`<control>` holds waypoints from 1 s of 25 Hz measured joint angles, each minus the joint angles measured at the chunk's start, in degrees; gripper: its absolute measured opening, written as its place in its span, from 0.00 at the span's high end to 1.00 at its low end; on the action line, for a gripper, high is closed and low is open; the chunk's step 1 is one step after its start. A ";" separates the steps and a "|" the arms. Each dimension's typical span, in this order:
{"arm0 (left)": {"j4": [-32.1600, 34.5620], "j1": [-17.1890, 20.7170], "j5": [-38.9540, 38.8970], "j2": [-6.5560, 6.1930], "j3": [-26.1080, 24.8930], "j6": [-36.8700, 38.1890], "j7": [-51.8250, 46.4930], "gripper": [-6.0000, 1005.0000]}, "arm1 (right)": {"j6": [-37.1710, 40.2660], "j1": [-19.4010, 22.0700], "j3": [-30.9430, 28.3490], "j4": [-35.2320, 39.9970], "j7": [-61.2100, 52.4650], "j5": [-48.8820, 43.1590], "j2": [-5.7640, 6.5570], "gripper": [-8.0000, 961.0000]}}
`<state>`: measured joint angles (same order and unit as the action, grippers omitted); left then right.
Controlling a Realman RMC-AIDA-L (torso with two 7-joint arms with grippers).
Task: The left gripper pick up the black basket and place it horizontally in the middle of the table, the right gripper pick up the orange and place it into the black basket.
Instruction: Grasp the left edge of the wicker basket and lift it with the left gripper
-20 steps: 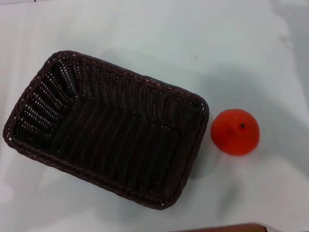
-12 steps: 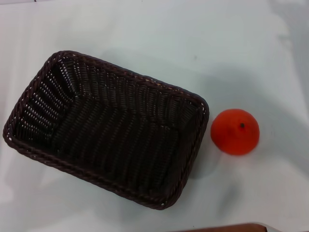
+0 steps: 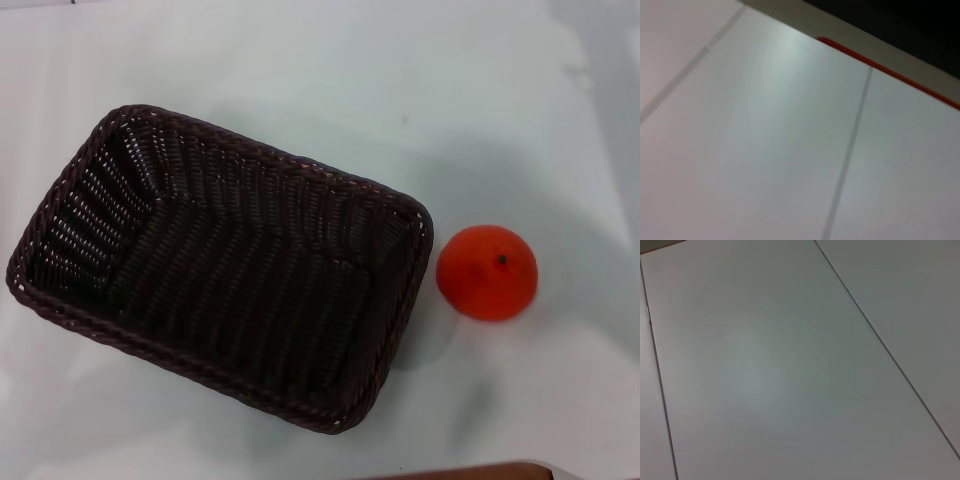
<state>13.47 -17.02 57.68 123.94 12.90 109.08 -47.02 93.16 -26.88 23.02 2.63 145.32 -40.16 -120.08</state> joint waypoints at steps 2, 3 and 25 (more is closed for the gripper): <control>3.79 -0.07 3.06 -0.32 0.45 -0.47 -5.99 0.13 | -0.16 -0.02 -0.05 0.00 0.03 0.00 0.03 0.07; 5.80 -0.10 4.80 -0.54 0.66 -0.52 -8.95 0.13 | -0.28 -0.02 -0.14 0.00 0.03 0.00 0.06 0.08; 52.45 -5.96 40.51 -9.40 8.86 -1.67 -73.32 0.13 | -4.61 -1.64 -4.89 0.72 0.18 -0.01 0.43 0.10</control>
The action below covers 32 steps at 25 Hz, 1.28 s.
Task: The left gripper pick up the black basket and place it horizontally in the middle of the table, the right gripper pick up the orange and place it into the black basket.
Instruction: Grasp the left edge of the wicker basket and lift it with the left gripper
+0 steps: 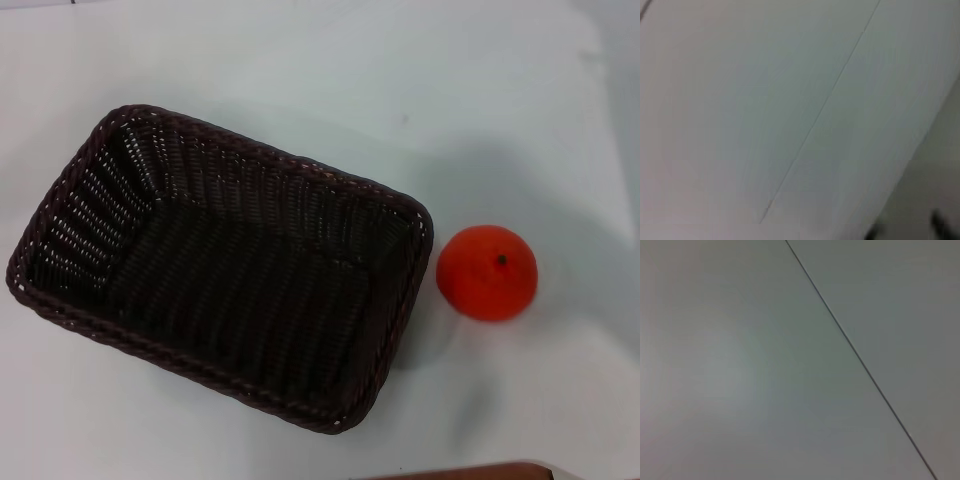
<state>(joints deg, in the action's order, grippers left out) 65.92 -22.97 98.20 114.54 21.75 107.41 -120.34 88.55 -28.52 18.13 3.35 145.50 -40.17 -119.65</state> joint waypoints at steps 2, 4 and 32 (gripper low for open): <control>3.72 -1.26 6.18 -0.04 2.15 -0.31 -3.13 0.13 | -0.44 -0.17 -0.19 0.00 0.06 0.00 0.01 0.10; 7.06 -2.84 13.10 -0.40 5.68 -0.31 -7.22 0.13 | -0.94 -0.32 -0.27 0.03 0.14 0.00 0.06 0.10; 20.06 -14.22 57.65 6.57 26.36 -1.35 -26.45 0.14 | -4.51 -0.71 -3.11 0.04 0.16 0.01 -0.08 0.11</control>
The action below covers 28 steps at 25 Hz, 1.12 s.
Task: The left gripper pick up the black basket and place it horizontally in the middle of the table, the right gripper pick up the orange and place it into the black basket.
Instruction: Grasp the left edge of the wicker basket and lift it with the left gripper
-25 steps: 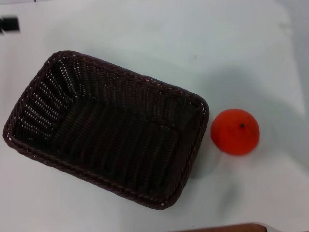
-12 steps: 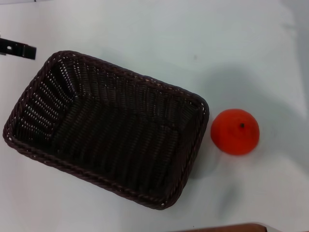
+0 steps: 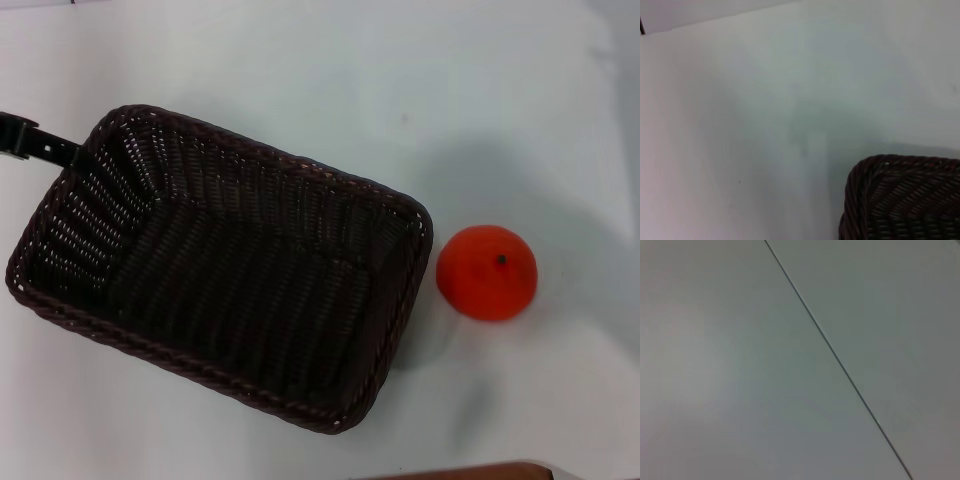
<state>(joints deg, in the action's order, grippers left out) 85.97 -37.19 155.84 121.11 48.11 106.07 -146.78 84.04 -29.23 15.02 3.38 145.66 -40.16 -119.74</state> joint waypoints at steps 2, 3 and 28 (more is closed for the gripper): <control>-0.35 -0.06 0.30 0.20 0.14 -0.29 -0.01 0.15 | -0.21 -0.01 -0.04 0.01 -0.08 0.00 0.01 0.11; -0.62 -0.06 0.63 0.29 0.33 -0.47 -0.01 0.15 | -0.24 -0.02 -0.11 0.02 -0.13 0.00 0.02 0.11; -9.44 0.23 5.90 2.16 3.01 -4.55 -0.08 0.38 | -1.26 -0.08 -0.85 -0.47 -0.64 0.00 -0.06 0.12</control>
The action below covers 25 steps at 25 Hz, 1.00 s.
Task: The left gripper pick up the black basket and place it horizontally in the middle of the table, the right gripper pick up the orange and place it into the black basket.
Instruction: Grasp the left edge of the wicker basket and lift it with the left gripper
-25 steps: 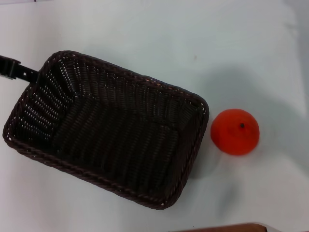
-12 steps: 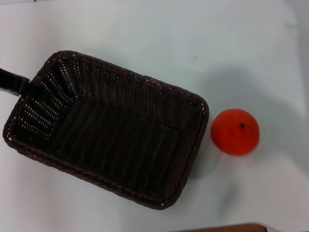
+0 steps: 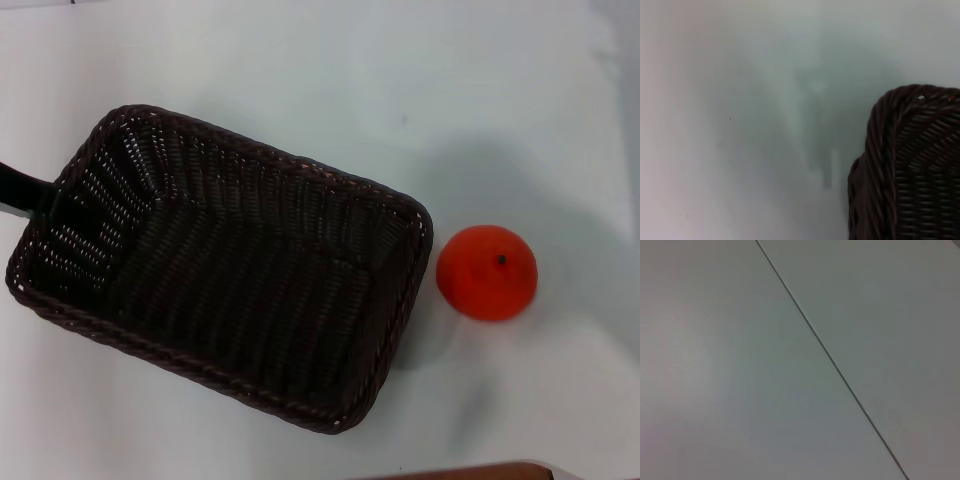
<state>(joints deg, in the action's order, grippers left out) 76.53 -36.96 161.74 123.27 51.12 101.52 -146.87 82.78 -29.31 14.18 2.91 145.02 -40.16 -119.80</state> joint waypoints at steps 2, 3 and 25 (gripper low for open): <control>0.60 0.25 -0.09 0.26 -0.62 -0.31 0.01 0.42 | 0.00 0.11 -0.02 -0.06 0.00 0.00 0.00 0.12; 0.89 0.34 -0.16 0.40 -0.96 -0.39 0.05 0.44 | 0.00 0.16 -0.02 -0.08 0.00 0.00 0.00 0.12; 0.81 4.78 -20.83 -2.01 -16.22 3.10 1.57 0.82 | -0.38 1.28 -0.73 -0.19 -1.94 0.00 -0.09 0.13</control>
<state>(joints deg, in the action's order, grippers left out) 77.34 -32.18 140.92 121.27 34.90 104.61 -145.29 82.40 -28.03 13.44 2.72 143.08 -40.17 -119.88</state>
